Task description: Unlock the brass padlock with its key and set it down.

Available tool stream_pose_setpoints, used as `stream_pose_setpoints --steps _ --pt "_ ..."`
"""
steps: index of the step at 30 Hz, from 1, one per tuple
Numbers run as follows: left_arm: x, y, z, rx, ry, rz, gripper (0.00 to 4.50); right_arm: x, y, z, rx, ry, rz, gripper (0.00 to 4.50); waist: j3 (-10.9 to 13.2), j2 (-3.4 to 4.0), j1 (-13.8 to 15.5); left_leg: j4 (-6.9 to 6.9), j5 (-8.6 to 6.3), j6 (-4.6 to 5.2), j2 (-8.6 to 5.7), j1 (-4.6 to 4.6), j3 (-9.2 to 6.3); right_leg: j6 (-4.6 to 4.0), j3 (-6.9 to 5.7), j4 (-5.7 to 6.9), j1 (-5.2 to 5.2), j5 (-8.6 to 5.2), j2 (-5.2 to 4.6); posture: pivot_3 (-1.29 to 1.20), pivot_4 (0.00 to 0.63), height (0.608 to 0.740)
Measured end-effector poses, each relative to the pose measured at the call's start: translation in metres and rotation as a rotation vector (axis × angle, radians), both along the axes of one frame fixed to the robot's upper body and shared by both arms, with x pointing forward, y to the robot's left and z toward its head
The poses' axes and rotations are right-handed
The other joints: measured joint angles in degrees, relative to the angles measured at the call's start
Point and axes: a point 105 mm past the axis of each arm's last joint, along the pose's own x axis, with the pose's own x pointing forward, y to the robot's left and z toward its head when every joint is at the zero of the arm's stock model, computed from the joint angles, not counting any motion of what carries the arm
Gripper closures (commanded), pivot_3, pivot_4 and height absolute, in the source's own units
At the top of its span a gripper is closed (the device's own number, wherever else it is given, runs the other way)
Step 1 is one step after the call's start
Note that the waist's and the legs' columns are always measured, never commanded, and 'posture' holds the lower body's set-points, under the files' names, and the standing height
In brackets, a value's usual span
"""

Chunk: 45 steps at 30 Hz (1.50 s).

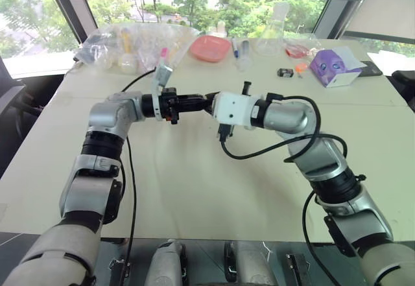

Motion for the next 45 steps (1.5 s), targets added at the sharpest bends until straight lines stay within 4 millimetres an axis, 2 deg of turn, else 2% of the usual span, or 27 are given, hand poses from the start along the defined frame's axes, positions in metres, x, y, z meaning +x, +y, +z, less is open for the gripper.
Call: stream_pose_setpoints --steps 4,6,8,12,15,18,20,22,37,45 --pt "0.000 0.000 0.001 -0.004 0.005 0.001 4.44 0.000 0.001 0.000 -0.001 -0.003 -0.001 3.83 0.00 0.00 0.02 0.00 0.00 0.00 0.00 0.00 0.00 0.00 0.00 0.00 0.00 0.00 0.00 0.00 0.150 0.733" --pt "0.000 0.001 0.001 -0.003 0.004 0.006 4.44 0.000 0.001 0.000 0.001 -0.002 0.000 2.78 0.00 0.00 0.01 0.00 0.00 0.00 0.00 0.00 -0.01 0.00 0.00 0.00 0.00 0.00 0.00 0.00 0.150 0.733" --pt "0.000 0.001 0.002 -0.003 0.001 0.008 4.44 0.000 0.001 0.000 0.007 0.008 0.003 1.99 0.00 0.00 0.00 0.00 0.00 0.00 0.00 0.00 -0.01 0.00 0.00 0.00 0.00 0.00 0.00 0.00 0.150 0.733" --pt "0.001 0.004 0.007 -0.020 -0.012 0.020 4.44 -0.002 -0.005 -0.002 0.039 0.049 -0.034 0.03 0.00 0.00 0.09 0.00 0.00 0.00 0.00 0.00 -0.01 0.00 0.00 -0.01 0.01 0.00 -0.01 0.00 0.150 0.733" --pt "0.000 0.006 0.009 -0.026 -0.010 0.024 4.44 -0.005 -0.012 -0.001 0.113 0.109 -0.071 0.03 0.00 0.00 0.09 0.01 0.00 0.00 0.00 0.00 -0.02 0.00 0.00 0.00 0.01 0.00 -0.01 0.00 0.150 0.733" --pt "-0.001 0.006 0.009 -0.028 -0.010 0.020 4.44 -0.014 -0.017 0.020 0.373 0.198 -0.100 0.03 0.00 0.00 0.11 0.00 0.00 -0.01 0.01 -0.01 -0.12 0.00 -0.01 0.04 -0.01 0.00 0.00 0.00 0.150 0.733" --pt "-0.002 0.005 0.010 -0.034 -0.011 0.014 4.44 -0.017 -0.023 0.033 0.462 0.196 -0.124 0.03 0.00 0.00 0.11 0.01 0.00 -0.01 0.01 -0.01 -0.10 0.00 -0.01 0.03 0.00 0.00 0.00 0.00 0.150 0.733" --pt "-0.003 0.004 0.011 -0.035 -0.010 0.008 4.44 -0.013 -0.030 0.037 0.506 0.197 -0.167 0.03 0.00 0.00 0.09 0.02 0.00 -0.01 0.00 0.00 -0.07 0.00 -0.01 0.03 0.01 0.00 0.00 0.00 0.150 0.733" --pt "-0.010 0.005 0.013 -0.043 0.009 -0.020 4.44 -0.001 -0.031 0.027 0.554 0.244 -0.222 0.03 0.00 0.00 0.01 -0.01 0.00 0.00 0.00 -0.01 -0.10 0.00 0.00 0.02 0.00 0.00 0.01 0.00 0.150 0.733" --pt "-0.016 0.007 0.018 -0.067 -0.008 -0.050 4.44 0.007 -0.037 0.005 0.537 0.324 -0.291 0.03 0.00 0.00 0.04 -0.01 0.00 0.00 -0.01 -0.04 -0.12 0.00 -0.01 0.01 0.00 0.00 0.00 0.00 0.150 0.733"
